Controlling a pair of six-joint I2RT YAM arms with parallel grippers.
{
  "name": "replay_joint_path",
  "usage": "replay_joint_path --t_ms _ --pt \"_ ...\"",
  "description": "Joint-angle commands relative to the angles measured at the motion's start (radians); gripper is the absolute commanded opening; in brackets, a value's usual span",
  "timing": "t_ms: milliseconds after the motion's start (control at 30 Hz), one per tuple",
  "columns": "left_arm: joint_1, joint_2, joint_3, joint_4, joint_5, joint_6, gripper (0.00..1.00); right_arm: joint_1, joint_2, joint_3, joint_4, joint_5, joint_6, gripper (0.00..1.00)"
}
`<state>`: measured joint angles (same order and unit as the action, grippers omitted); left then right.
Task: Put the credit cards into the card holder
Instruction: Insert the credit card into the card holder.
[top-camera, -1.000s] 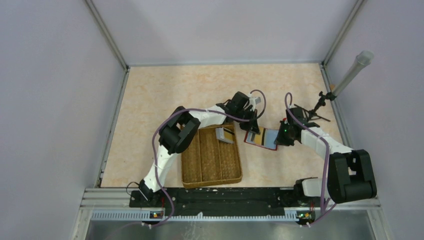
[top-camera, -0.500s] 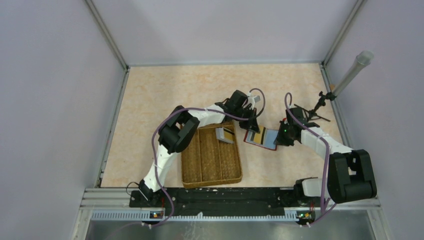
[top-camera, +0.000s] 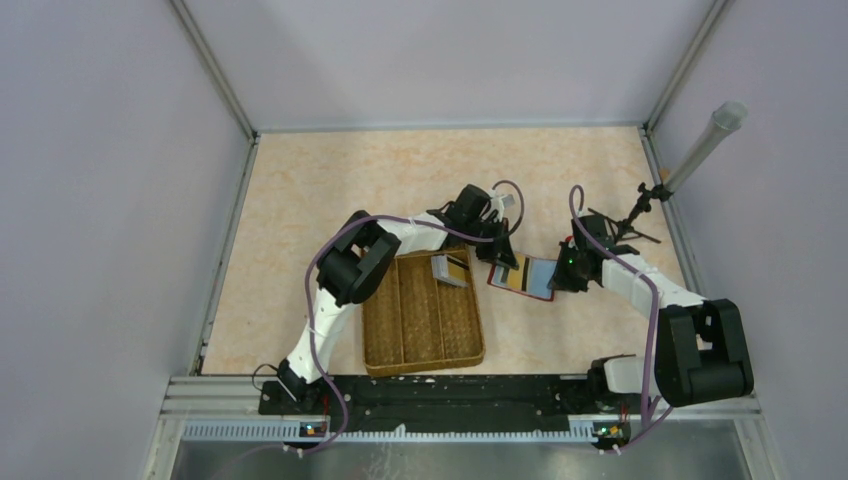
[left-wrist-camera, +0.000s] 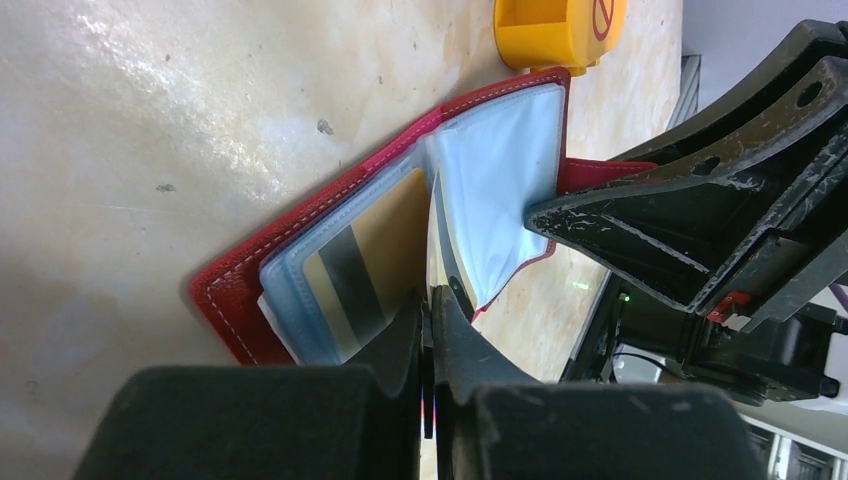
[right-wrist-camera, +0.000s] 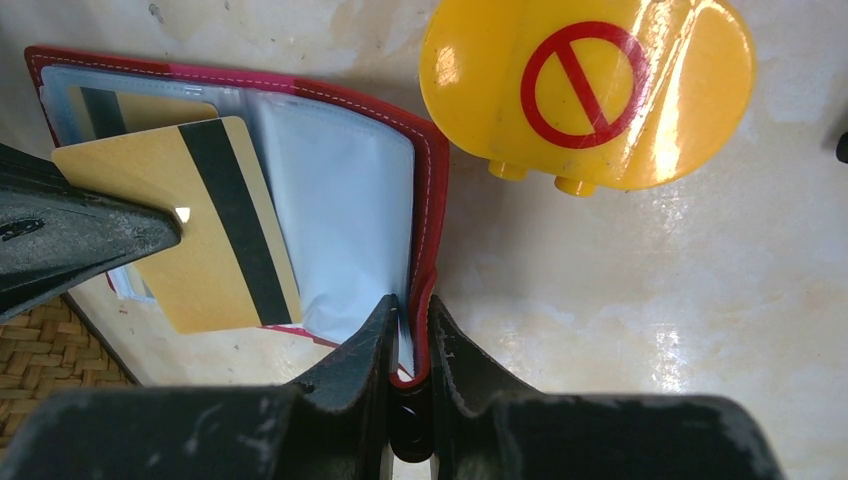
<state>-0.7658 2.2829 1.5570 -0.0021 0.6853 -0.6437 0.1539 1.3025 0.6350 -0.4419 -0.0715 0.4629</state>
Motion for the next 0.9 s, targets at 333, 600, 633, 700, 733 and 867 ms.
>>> replay_joint_path --t_ms 333,600,633,700,733,867 --pt "-0.01 0.042 -0.027 0.095 0.024 -0.091 0.0 -0.001 -0.028 0.0 -0.024 -0.008 -0.015 0.0" --pt "-0.01 0.05 -0.025 0.109 0.03 -0.136 0.0 -0.001 -0.029 -0.001 -0.026 -0.008 -0.017 0.0" --pt "-0.01 0.053 -0.023 0.111 0.033 -0.146 0.0 -0.001 -0.03 -0.001 -0.025 -0.007 -0.016 0.0" --pt "-0.01 0.056 -0.024 0.111 0.035 -0.162 0.0 -0.001 -0.031 -0.001 -0.026 -0.007 -0.017 0.0" --pt "-0.01 0.056 -0.026 0.111 0.036 -0.165 0.0 -0.001 -0.031 -0.001 -0.027 -0.007 -0.017 0.0" --pt "-0.01 0.06 -0.029 0.109 0.036 -0.175 0.0 -0.001 -0.033 -0.003 -0.03 -0.002 -0.017 0.0"
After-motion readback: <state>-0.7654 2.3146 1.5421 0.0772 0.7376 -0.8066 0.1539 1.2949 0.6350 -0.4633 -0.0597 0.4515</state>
